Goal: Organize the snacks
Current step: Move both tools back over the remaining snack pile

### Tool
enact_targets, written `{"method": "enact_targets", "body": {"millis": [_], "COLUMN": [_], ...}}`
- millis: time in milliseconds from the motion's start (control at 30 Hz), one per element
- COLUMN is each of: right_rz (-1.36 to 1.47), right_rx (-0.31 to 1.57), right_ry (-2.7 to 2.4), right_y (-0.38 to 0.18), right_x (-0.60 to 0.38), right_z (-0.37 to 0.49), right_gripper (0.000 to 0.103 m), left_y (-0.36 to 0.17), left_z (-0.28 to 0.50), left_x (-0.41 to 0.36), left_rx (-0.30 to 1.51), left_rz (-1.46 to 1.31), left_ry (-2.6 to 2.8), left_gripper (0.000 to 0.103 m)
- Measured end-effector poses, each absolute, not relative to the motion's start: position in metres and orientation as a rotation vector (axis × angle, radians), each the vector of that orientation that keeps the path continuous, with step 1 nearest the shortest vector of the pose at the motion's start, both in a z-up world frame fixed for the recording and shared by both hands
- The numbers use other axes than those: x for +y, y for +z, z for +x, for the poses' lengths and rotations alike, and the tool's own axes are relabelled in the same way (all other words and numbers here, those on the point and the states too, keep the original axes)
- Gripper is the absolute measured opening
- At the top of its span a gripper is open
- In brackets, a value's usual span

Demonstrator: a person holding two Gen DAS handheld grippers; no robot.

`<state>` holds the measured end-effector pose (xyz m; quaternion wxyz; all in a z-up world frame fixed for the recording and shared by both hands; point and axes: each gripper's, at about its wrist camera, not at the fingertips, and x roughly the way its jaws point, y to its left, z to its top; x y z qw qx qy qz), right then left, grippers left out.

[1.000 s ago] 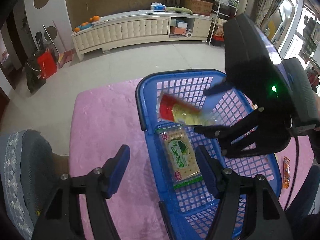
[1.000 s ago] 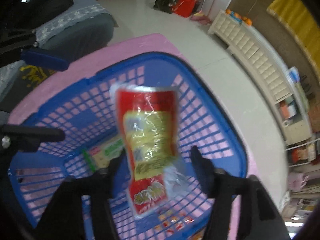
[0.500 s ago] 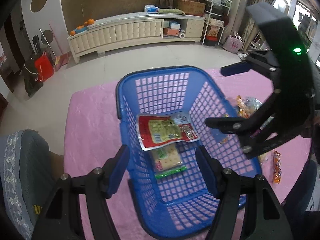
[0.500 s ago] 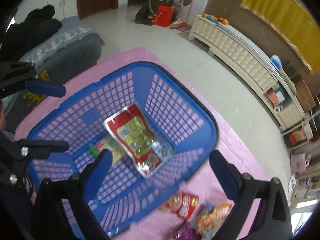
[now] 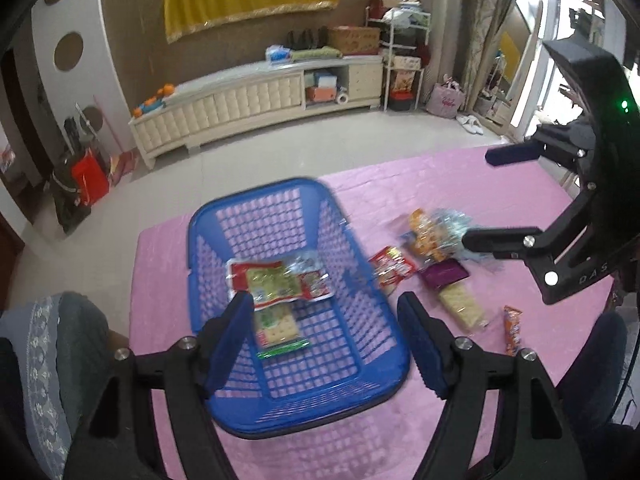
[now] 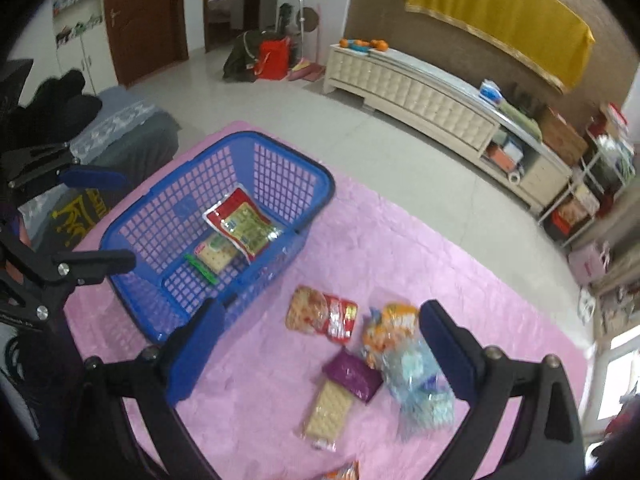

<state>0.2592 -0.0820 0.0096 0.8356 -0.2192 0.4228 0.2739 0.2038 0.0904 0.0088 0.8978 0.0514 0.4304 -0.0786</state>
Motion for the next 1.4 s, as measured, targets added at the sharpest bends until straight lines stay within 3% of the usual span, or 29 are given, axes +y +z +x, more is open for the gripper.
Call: {"method": "enact_targets", "body": {"millis": [67, 567, 1400], "right_rz": [-0.452, -0.255, -0.096], "right_rx": [0.903, 0.846, 1.03], "right_ry": [0.576, 0.363, 0.323], "right_y": [0.01, -0.005, -0.107], "right_x": [-0.097, -0.217, -0.305], "right_z": [0.252, 0.227, 0.259], "right_gripper": [0.099, 0.099, 0.099], "left_y": [0.012, -0.034, -0.161], "left_z": [0.201, 0.208, 0.273], "left_x": [0.075, -0.04, -0.098], "left_rx": [0.879, 0.934, 1.241], "left_rz": [0.115, 0.153, -0.053], "left_ry": [-0.184, -0.294, -0.166], "left_gripper": [0.081, 0.081, 0.081]}}
